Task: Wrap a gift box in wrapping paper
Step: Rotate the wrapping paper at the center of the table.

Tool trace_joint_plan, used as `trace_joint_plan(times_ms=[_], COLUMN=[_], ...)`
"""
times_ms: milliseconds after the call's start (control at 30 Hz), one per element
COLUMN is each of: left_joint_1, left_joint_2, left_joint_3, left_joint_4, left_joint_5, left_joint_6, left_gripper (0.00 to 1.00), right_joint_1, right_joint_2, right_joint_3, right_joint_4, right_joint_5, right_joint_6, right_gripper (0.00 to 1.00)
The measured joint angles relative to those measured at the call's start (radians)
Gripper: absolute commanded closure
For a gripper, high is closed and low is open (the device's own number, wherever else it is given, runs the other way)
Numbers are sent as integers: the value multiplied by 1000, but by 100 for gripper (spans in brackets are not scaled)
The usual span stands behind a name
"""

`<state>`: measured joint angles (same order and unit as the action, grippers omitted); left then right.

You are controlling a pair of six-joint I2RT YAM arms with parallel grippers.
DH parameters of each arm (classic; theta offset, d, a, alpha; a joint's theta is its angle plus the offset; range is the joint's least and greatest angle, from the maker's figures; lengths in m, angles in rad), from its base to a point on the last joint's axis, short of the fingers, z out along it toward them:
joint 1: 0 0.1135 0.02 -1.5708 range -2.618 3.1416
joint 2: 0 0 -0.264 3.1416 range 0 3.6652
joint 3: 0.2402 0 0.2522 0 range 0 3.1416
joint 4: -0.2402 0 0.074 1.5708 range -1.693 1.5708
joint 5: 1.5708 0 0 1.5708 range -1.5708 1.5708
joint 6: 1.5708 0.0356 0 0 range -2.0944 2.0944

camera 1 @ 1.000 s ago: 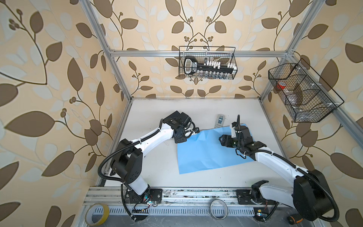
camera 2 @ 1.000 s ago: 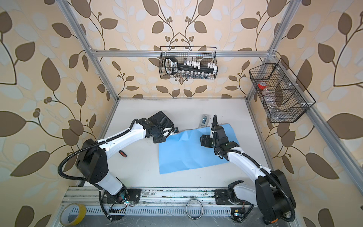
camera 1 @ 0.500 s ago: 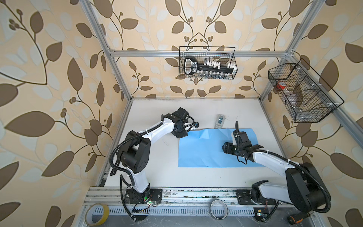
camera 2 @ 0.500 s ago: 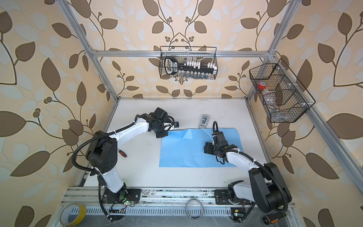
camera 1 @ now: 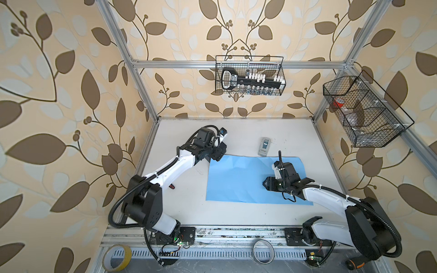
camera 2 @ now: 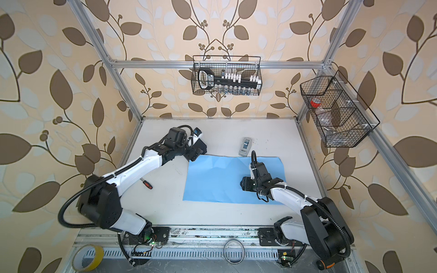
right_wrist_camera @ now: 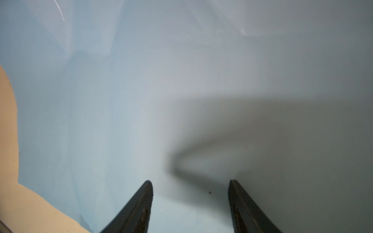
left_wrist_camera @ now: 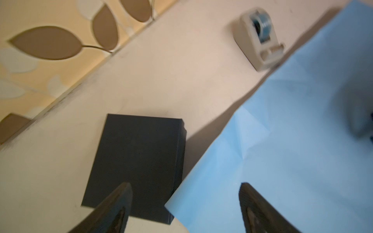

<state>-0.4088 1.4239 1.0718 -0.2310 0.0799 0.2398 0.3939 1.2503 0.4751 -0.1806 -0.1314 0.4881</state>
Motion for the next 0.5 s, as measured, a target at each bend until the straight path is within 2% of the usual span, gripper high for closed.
trace_joint_plan(times_ms=[133, 333, 500], left_joint_1=[42, 171, 251], left_joint_2=[-97, -43, 4], left_joint_3=[-63, -64, -109], left_joint_4=[24, -12, 36], left_joint_5=[-64, -60, 65], left_joint_6=[-239, -445, -597], left_gripper=[4, 1, 1], right_joint_1=[2, 7, 16], right_joint_2=[-18, 117, 240], right_joint_3=[30, 151, 196], right_joint_4=[-5, 91, 151], right_joint_5=[12, 23, 26], right_joint_6=[-26, -13, -3], right_gripper=[30, 25, 24])
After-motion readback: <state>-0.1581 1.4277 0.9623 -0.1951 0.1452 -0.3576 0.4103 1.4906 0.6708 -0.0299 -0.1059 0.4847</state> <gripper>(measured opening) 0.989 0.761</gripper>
